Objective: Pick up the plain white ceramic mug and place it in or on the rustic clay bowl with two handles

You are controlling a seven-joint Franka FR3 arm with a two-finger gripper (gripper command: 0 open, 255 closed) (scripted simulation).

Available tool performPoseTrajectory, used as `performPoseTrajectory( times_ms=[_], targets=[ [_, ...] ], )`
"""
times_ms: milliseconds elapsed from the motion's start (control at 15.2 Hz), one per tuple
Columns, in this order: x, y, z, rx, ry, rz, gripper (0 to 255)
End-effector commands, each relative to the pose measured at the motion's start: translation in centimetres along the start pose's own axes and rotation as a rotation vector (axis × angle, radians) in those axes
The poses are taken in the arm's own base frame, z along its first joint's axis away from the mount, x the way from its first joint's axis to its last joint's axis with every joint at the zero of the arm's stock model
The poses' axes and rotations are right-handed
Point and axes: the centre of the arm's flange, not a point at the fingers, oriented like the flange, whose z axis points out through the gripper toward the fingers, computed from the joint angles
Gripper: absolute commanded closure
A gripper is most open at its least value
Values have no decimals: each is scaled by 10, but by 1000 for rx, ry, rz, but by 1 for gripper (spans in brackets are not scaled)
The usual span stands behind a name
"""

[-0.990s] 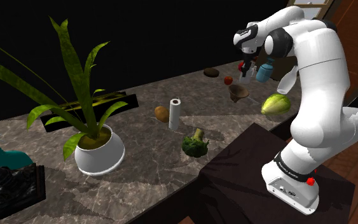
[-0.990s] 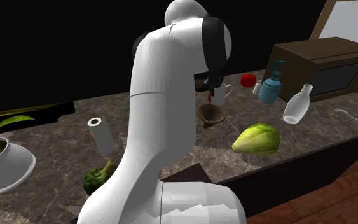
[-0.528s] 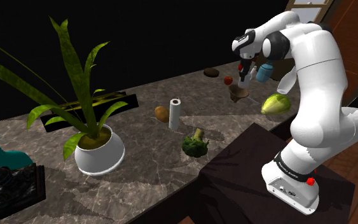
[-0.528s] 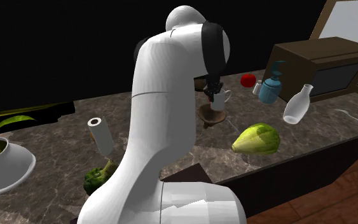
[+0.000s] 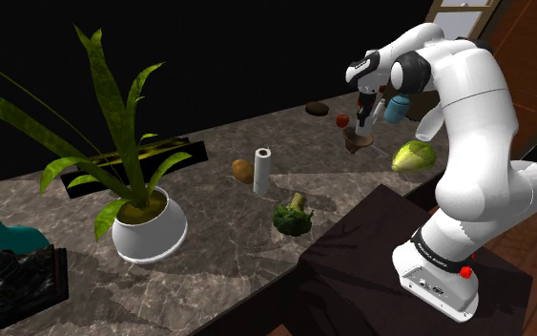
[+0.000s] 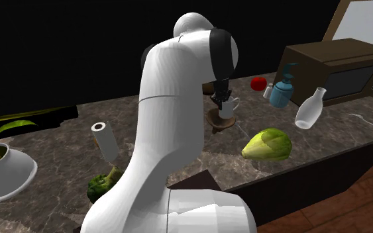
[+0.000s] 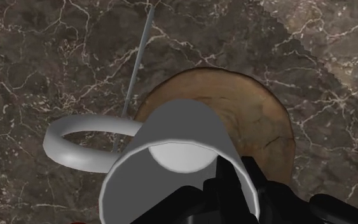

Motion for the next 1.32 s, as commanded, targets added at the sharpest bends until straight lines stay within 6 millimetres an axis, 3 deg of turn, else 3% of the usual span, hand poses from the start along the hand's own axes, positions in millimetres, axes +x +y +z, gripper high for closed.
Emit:
performPoseTrajectory(
  times_ms=[0, 132, 198, 528, 792, 1254],
  targets=[
    [0, 0, 0, 0, 0, 0, 255],
    [0, 0, 0, 0, 0, 0, 255],
    [0, 0, 0, 0, 0, 0, 0],
    [0, 0, 0, 0, 0, 0, 0],
    [0, 0, -50, 0, 0, 0, 0],
    [0, 0, -50, 0, 0, 0, 0]
  ],
)
